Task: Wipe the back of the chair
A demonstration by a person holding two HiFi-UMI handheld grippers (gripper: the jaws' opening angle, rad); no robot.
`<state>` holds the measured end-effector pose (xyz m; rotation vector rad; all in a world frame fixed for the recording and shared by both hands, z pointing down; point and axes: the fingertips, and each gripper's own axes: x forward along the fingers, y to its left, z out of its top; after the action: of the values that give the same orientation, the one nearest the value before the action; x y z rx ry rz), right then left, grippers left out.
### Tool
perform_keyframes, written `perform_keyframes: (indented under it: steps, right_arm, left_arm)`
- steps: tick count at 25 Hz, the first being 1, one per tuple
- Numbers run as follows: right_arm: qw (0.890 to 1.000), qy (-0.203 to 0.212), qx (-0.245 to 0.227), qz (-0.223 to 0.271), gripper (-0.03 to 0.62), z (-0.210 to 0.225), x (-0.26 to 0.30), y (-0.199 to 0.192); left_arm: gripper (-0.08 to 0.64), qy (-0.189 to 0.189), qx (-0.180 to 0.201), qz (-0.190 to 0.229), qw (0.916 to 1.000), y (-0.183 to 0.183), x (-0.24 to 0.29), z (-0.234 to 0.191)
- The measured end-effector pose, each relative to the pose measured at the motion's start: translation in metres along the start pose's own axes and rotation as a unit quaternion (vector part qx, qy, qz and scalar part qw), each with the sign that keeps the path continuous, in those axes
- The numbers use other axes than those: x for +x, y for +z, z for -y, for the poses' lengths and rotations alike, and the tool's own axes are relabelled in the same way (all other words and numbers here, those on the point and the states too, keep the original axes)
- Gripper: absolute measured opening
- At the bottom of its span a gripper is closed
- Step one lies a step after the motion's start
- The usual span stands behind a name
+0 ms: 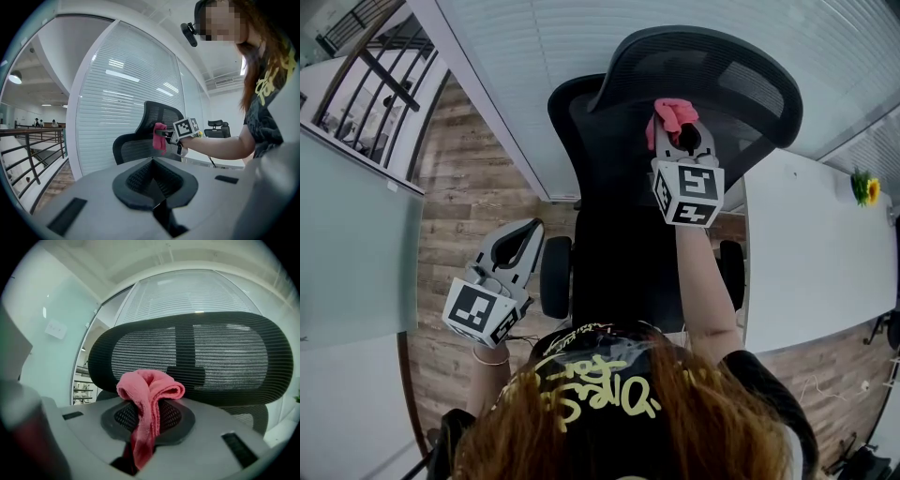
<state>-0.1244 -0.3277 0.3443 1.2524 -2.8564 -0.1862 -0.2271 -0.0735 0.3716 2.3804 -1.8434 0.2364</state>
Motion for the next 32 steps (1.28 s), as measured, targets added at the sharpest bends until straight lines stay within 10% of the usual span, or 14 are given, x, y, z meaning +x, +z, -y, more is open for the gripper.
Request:
perform_keyframes:
  steps: [32]
  right_arm:
    - [0.999,0.041,-0.003,-0.002,0.066,-0.067,0.012,0.0]
  left_arm:
    - [-0.006,-0.01,-0.001,0.004,0.9999,-0.005,-0.02,-0.024]
